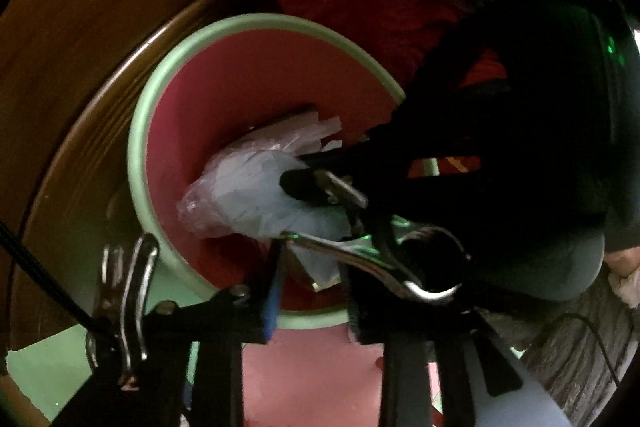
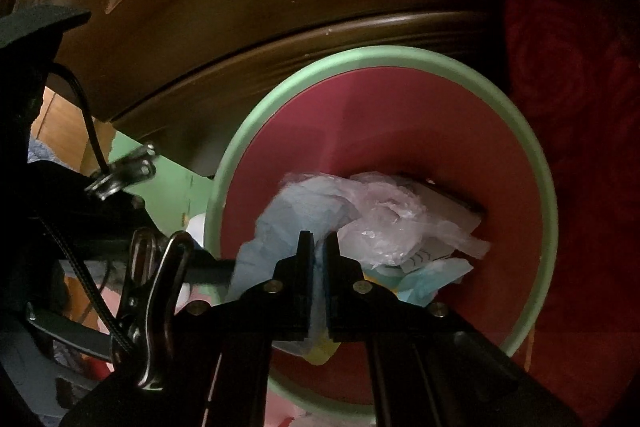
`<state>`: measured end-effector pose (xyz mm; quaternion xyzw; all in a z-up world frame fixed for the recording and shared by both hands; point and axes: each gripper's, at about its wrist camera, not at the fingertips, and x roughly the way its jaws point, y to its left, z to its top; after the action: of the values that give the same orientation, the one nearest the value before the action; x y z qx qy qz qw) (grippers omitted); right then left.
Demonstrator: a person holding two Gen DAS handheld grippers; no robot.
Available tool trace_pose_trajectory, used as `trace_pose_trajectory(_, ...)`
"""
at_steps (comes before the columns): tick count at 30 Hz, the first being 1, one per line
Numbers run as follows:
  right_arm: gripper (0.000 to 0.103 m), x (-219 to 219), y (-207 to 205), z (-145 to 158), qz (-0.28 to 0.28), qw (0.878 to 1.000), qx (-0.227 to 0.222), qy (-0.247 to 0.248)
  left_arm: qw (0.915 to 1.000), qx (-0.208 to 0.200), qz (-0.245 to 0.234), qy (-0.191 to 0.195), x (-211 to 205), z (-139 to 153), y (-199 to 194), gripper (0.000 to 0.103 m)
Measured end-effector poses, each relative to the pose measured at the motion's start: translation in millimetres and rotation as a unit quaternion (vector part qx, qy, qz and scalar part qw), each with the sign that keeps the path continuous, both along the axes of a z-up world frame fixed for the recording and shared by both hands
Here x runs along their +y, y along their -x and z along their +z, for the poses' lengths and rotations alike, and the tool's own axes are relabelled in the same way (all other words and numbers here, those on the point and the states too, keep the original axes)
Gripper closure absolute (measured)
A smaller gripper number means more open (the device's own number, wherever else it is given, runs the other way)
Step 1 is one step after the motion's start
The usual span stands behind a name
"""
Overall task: Collect trash
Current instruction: 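Open both grippers over the red bin to drop the blue mask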
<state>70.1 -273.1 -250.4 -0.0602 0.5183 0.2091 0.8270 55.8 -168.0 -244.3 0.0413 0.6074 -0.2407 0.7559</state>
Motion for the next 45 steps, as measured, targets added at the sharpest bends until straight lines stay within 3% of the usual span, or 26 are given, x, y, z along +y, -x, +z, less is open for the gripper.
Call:
trace_pose_trajectory(4,0.093,2,-1,1,0.005,1.0,-0.001,0.011,0.9999,-0.006,0.004,-0.014,0,-1,2,0.057)
trace_pose_trajectory(8,0.08,2,-4,-2,0.01,1.0,0.007,0.02,0.9996,-0.011,0.006,-0.026,1,-1,3,0.052)
trace_pose_trajectory(10,0.068,0,-5,-2,0.006,1.0,0.004,0.024,0.9994,-0.019,0.007,-0.029,2,2,5,0.049)
trace_pose_trajectory(18,0.053,-5,-9,0,-0.007,1.0,0.0,0.026,0.999,-0.025,0.017,-0.034,3,4,12,0.042)
trace_pose_trajectory(29,0.048,5,-6,3,0.004,0.998,-0.011,0.059,0.9981,-0.027,0.014,-0.053,-5,-1,17,0.042)
trace_pose_trajectory(40,0.048,15,12,39,0.023,0.997,-0.037,0.065,0.9972,-0.056,0.016,-0.046,3,44,39,0.042)
trace_pose_trajectory(45,0.048,27,29,51,0.05,0.994,-0.053,0.086,0.9941,-0.079,0.006,-0.074,4,60,49,0.042)
